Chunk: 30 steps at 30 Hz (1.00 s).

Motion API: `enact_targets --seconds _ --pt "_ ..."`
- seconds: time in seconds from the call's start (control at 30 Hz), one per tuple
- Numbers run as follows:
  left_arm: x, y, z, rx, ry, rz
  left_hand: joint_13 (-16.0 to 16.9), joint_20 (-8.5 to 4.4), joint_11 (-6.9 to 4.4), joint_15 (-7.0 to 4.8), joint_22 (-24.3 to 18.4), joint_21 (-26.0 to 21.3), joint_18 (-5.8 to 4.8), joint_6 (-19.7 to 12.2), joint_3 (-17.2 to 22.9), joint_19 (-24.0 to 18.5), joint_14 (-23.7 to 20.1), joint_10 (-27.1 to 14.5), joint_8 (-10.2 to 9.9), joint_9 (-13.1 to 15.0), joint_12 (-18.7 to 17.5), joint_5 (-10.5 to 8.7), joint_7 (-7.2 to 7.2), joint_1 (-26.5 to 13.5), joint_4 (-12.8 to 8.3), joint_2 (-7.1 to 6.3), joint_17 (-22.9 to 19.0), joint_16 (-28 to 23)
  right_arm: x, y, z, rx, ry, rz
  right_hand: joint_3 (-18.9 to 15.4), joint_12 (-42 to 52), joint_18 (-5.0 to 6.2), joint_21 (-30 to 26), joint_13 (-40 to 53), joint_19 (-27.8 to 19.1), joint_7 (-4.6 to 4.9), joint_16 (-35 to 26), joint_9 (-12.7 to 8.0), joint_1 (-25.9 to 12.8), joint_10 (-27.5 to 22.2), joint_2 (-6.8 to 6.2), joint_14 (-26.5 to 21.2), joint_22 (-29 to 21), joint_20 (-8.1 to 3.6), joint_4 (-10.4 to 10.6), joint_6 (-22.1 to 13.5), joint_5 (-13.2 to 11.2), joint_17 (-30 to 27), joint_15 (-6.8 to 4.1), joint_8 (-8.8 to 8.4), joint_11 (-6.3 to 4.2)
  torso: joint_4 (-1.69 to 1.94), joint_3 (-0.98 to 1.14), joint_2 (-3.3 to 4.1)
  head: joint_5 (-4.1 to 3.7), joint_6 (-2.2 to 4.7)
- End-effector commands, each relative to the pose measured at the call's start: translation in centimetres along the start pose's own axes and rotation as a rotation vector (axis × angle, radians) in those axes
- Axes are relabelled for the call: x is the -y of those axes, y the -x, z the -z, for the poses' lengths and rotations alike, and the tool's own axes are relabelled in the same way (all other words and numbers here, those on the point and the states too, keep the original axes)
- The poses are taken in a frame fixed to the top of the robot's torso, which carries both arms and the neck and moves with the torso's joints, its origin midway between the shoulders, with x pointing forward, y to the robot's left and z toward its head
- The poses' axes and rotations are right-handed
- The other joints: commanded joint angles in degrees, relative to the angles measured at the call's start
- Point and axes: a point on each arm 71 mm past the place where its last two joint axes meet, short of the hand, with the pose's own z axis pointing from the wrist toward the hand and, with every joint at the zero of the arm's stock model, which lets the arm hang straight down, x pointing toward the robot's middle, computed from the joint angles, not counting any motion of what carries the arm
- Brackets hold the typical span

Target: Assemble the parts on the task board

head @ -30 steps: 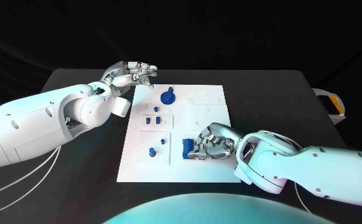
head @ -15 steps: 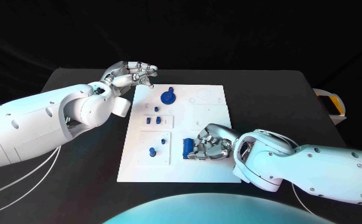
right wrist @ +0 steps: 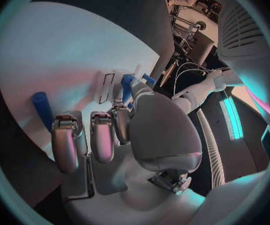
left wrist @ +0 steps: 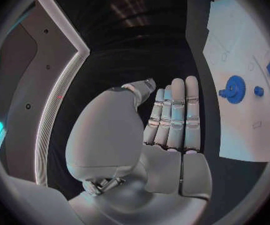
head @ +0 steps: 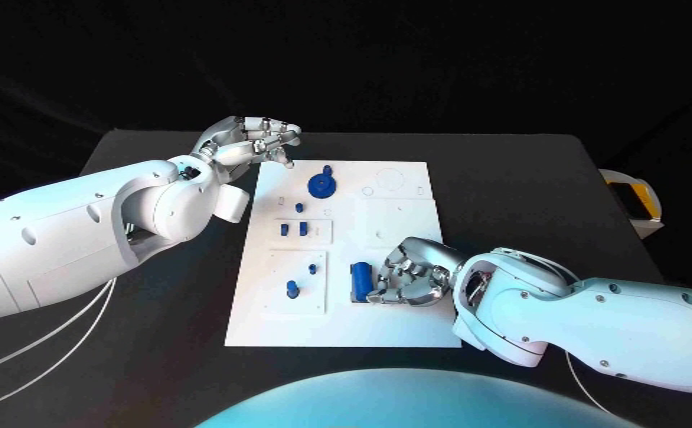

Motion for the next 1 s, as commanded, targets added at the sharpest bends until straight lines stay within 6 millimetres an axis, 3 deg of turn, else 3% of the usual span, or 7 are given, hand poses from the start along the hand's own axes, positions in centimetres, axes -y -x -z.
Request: enact_targets --seconds 0.03,0.2,0.4,0.63,1.0 --pt "0.10 -0.21 -0.01 -0.014 -0.007 0.006 -0.09 0.21 0.05 0.10 -0.04 -0.39 0.25 -0.33 -0.25 0.07 -0.49 -0.35 -0.23 -0.03 0.20 0.02 -0.01 -0.16 0.02 0.21 -0.09 -0.31 0.21 -0.19 -0.02 -0.042 -0.014 -0.017 -0.26 0.18 -0.82 0.26 4.45 6.00 -0.10 0.18 -0.03 -0.67 0.39 -1.08 4.93 15.07 -0.36 0.42 0.13 -0.67 9.75 -0.45 0.37 0.08 0.01 -0.04 -0.02 -0.08 -0.05" --pt "0.10 -0.23 -0.03 -0.015 -0.007 0.006 -0.09 0.21 0.05 0.10 -0.04 -0.39 0.25 -0.33 -0.25 0.07 -0.49 -0.35 -0.23 -0.03 0.20 0.02 -0.01 -0.16 0.02 0.21 -0.09 -0.31 0.13 -0.39 -0.02 -0.069 -0.004 -0.021 -1.09 -0.15 -0.76 0.01 4.31 5.92 0.13 0.10 -0.01 -1.83 0.25 -2.47 4.90 14.99 -0.26 0.90 0.03 -2.47 9.60 -0.30 0.60 0.28 0.03 -0.04 -0.02 -0.05 -0.06" --pt "0.10 -0.25 -0.04 -0.015 -0.007 0.006 -0.09 0.21 0.05 0.10 -0.04 -0.39 0.25 -0.33 -0.25 0.07 -0.49 -0.35 -0.23 -0.03 0.20 0.02 -0.01 -0.16 0.02 0.21 -0.09 -0.31 0.05 -0.37 0.04 -0.068 0.009 -0.024 -2.85 -0.84 -0.67 -0.42 3.93 5.77 0.32 -0.03 0.04 -3.82 -0.08 -3.59 4.83 14.86 -0.09 0.97 -0.27 -1.89 9.33 -0.12 0.81 0.48 0.03 -0.03 -0.01 0.04 -0.11" --pt "0.10 -0.20 -0.01 -0.014 -0.006 0.006 -0.10 0.22 0.05 0.09 -0.06 -0.43 0.25 -0.34 -0.25 0.09 -0.50 -0.36 -0.25 -0.03 0.22 0.03 -0.01 -0.13 -0.01 0.18 -0.10 -0.30 -0.10 -0.26 0.09 -0.050 0.021 -0.023 -2.89 -0.58 -0.73 -0.16 4.11 5.86 0.29 0.03 0.06 -3.78 0.03 -3.46 4.87 14.94 -0.08 0.92 -0.26 -1.76 9.49 -0.11 0.86 0.46 0.02 0.00 0.03 0.04 -0.17" --pt "0.11 -0.22 -0.03 -0.014 -0.008 0.006 -0.10 0.22 0.05 0.09 -0.06 -0.43 0.25 -0.34 -0.25 0.09 -0.50 -0.36 -0.25 -0.03 0.22 0.03 -0.01 -0.13 -0.01 0.18 -0.10 -0.30 0.40 0.57 0.24 0.021 0.013 -0.027 -2.26 -1.60 -0.64 -0.53 3.51 5.73 0.31 -0.07 -0.07 -2.41 -0.39 -1.92 4.82 14.83 -0.07 0.49 -0.92 -0.54 9.26 -0.14 0.75 0.45 -0.04 -0.03 -0.05 0.07 0.07"
